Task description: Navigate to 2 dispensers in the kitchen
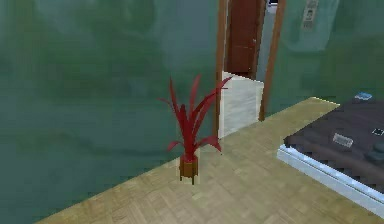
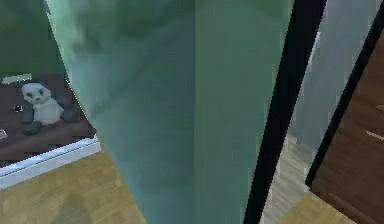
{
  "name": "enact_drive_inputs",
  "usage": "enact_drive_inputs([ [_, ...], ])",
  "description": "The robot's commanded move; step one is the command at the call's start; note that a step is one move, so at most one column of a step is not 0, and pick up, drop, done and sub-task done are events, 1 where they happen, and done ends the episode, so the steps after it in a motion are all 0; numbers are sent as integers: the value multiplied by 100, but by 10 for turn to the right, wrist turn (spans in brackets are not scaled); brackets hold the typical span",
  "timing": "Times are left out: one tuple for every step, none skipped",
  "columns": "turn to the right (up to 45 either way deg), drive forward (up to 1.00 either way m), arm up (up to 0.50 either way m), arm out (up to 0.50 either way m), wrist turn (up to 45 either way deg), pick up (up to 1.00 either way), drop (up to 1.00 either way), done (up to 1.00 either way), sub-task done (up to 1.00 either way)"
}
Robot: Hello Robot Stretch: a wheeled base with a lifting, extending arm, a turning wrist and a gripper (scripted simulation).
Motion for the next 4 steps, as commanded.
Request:
enact_drive_inputs([
  [180, 0, 0, 0, 0, 0, 0, 0, 0],
  [0, 100, 0, 0, 0, 0, 0, 0, 0],
  [30, 0, 0, 0, 0, 0, 0, 0, 0],
  [0, 65, 0, 0, 0, 0, 0, 0, 0],
])
